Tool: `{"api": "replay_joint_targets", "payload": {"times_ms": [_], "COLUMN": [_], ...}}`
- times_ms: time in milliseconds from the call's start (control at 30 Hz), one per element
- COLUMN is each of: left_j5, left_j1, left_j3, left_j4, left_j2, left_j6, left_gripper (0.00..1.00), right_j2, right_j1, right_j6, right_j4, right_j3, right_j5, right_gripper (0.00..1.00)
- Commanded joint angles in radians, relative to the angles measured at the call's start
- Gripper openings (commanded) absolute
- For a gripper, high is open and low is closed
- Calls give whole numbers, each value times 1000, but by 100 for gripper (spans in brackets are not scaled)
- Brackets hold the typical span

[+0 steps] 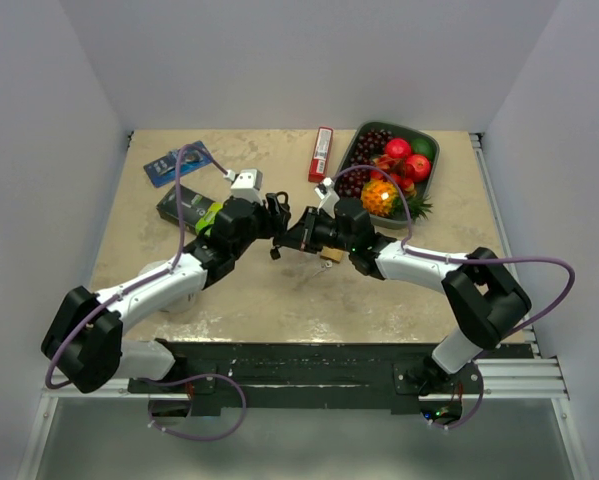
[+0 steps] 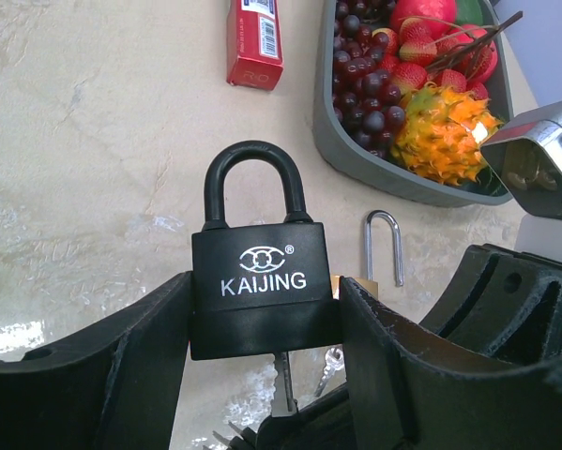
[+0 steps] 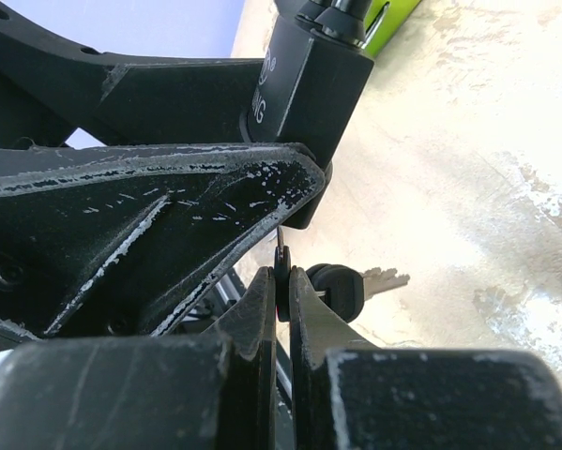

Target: Unlock with the key

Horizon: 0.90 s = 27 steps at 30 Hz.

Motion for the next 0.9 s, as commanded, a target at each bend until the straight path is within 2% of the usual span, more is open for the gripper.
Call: {"api": "replay_joint_targets", "payload": {"times_ms": [0,400,533,667,867], "left_j5": [90,85,81,105,46], "left_j1": [-41,-48,-9,30,31], "left_j3": [44,82,175,179,185], "left_j4": [13,-34,-134,-131,-139], "left_j2": [-7,36,100,113,102], "left_j6": [-8,-8,-13,-23,1], "left_gripper": [0,0,0,0,0], "right_j2": [-20,-19,-31,-25,-11], "right_j1": [-83,-83,-59,-20,35], "right_j6": [-1,19,22,53,100], "right_j4": [87,107,84,88,113], "right_j3": [41,65,15,-36,-91], "right_j5": [303,311,326,338,331], "right_gripper": [0,0,0,0,0]}}
